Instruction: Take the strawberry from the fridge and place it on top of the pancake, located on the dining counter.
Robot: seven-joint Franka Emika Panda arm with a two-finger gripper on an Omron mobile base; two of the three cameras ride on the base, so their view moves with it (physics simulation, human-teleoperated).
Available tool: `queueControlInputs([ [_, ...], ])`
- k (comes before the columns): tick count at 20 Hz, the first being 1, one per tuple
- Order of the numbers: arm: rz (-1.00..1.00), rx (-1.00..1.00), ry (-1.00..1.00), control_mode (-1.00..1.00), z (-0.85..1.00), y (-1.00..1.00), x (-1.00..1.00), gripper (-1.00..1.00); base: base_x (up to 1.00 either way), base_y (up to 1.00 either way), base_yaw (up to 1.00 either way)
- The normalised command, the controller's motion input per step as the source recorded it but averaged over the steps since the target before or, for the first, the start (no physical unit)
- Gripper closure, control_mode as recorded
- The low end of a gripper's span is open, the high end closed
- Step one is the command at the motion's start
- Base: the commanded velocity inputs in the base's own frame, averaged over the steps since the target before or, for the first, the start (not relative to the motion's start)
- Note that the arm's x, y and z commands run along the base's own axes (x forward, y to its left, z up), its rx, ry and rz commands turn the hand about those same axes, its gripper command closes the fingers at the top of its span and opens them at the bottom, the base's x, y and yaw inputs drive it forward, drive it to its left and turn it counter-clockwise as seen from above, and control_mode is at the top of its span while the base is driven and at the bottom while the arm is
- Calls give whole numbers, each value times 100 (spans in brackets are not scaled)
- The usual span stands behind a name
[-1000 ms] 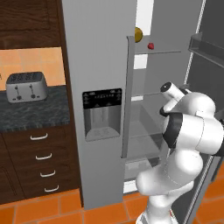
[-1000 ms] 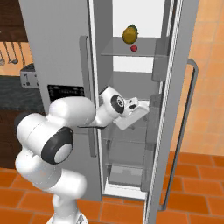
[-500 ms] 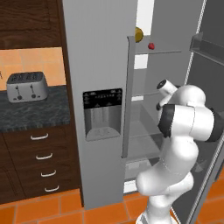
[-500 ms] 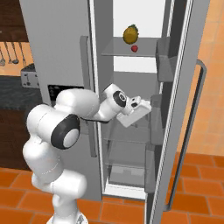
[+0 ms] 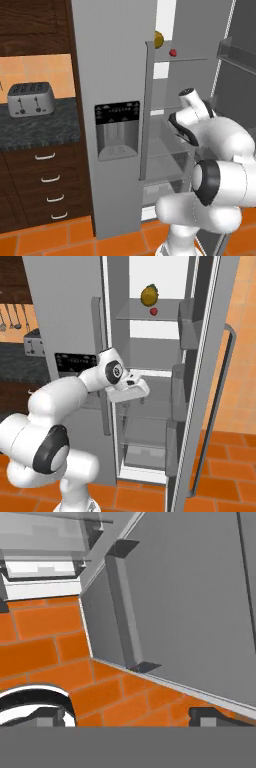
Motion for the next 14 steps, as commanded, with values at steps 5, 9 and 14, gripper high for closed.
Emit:
queueControlInputs([
  [5, 2, 54, -6, -100, 14, 100, -88, -100, 0, 0, 0],
  [9, 15, 28, 0, -100, 89, 89, -62, -100, 0, 0, 0],
  [14, 4, 6, 0, -100, 30, 92, -41, -100, 0, 0, 0],
])
